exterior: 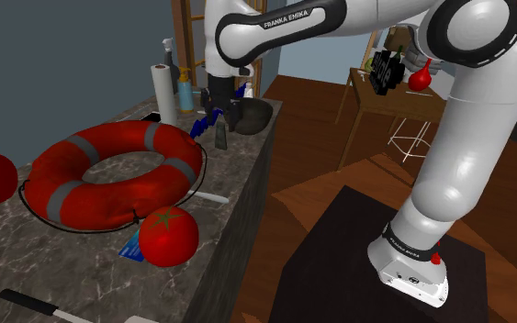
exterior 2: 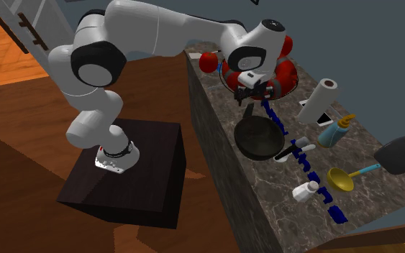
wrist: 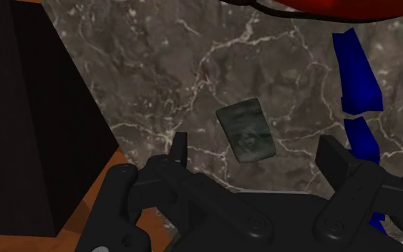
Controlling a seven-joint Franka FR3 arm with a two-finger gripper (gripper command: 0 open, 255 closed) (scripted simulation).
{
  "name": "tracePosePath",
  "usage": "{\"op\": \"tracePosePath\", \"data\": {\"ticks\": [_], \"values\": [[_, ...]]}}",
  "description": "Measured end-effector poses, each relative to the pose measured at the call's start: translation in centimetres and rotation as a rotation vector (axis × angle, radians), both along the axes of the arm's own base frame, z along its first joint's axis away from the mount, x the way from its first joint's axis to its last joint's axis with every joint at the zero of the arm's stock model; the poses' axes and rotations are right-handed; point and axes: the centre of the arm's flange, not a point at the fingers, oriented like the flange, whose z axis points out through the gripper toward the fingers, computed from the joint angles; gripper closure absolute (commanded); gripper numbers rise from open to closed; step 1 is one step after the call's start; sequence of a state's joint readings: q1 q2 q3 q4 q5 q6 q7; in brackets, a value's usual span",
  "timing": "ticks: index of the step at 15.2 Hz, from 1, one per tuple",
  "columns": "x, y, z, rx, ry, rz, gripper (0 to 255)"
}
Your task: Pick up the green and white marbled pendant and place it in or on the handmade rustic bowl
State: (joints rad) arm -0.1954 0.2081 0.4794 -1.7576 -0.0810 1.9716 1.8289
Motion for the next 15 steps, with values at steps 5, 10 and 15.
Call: {"op": "tracePosePath", "data": {"ticks": [5,10,15], "values": [[0.05,0.1,-1.33,0.0,0.0,-0.001,0],[0.05,0.09,-1.36,0.0,0.0,-0.001,255],[0.06,0.1,-1.34,0.0,-0.001,-0.001,255]]}}
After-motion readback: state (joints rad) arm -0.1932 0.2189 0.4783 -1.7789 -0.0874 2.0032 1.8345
